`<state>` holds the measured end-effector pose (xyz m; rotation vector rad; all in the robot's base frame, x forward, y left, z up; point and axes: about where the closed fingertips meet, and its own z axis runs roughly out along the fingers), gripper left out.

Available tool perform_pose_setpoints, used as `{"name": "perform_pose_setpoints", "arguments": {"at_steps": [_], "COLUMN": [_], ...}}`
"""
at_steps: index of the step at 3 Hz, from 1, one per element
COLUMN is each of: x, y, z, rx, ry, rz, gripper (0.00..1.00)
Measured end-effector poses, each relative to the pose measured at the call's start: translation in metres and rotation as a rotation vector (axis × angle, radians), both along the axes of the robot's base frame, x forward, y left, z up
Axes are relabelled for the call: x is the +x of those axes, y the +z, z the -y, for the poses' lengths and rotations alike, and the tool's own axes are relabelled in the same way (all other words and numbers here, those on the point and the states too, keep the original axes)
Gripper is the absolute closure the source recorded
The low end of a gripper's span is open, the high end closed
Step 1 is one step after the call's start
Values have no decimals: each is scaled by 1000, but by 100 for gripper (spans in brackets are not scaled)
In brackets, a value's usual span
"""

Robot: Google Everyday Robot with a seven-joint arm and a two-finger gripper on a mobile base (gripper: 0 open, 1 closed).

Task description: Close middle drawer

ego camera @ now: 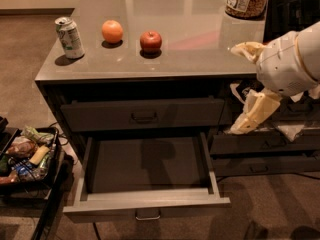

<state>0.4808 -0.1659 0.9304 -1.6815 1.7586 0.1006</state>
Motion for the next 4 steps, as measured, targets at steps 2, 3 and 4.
{"name": "perform_pose_setpoints", "arguments": {"at_steps": [2, 3, 4], "x": [-31, -60, -59], "y": [-40, -58, -57], "z": [-27, -35, -17], "rx": [110, 155, 170], "ry": [2, -63, -136], "rz": [50, 153, 221], "gripper": [0, 0, 0]}}
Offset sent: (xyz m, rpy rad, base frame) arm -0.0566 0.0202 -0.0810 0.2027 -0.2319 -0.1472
